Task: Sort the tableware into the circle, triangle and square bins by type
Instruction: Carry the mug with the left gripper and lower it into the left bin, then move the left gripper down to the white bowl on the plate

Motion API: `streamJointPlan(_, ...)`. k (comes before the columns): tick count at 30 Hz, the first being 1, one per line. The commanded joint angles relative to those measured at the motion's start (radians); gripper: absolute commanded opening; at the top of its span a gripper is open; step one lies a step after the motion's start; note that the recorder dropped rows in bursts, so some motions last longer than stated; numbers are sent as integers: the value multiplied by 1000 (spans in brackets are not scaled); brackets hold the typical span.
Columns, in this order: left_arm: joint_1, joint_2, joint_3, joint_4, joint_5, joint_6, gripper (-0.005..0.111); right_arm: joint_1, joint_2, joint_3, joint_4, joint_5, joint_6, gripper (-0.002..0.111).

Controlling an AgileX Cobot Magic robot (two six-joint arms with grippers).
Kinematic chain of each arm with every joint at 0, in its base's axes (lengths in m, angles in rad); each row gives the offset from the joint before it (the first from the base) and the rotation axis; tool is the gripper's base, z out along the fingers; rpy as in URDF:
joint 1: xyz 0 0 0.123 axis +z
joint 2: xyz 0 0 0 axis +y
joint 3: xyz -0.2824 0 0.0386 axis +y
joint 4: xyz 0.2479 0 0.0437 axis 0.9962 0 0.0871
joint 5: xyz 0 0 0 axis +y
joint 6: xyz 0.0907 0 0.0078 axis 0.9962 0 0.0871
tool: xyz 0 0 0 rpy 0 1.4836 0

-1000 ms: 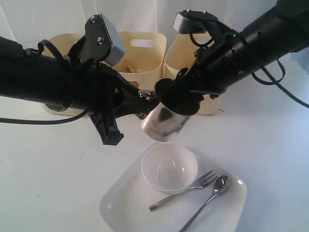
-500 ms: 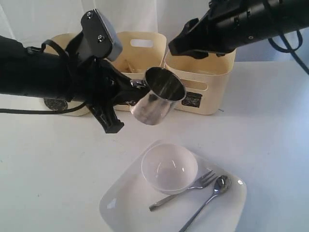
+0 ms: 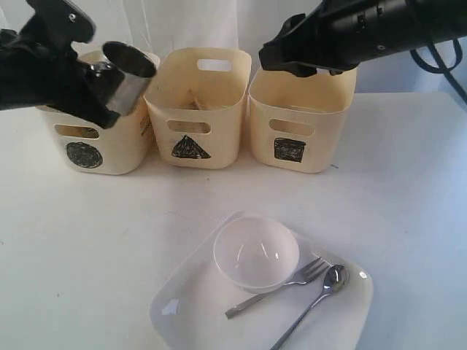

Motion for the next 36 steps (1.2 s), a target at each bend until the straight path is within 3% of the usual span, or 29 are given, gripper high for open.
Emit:
streamJointPlan(1,82,9,-25,61,-28,-158,0,0,-6,-2,-10,-12,6,43)
streamJointPlan(6,141,65,-51,256,-11,-385,0,0,-6,-2,-23,-12,6,43)
streamJointPlan(13,141,213,-135,580,-95,-706,0,0,-6,-2,-28,-10,6,43)
streamJointPlan(20,141,327,-209,594,-124,-739,0,0,-6,-2,-35,2,15,43)
streamJointPlan(24,141,352,-231,594,-66,-771,16,0,-6,-2,-50,2,16,43)
streamJointPlan(30,141,352,-246,594,-68,-804,65,0,-6,-2,-50,4,20,41)
streamJointPlan(32,141,351,-251,592,-67,-822,71,0,-6,-2,-50,4,28,41)
streamJointPlan(36,141,351,-259,569,-67,-821,71,0,-4,-2,-50,35,41,41)
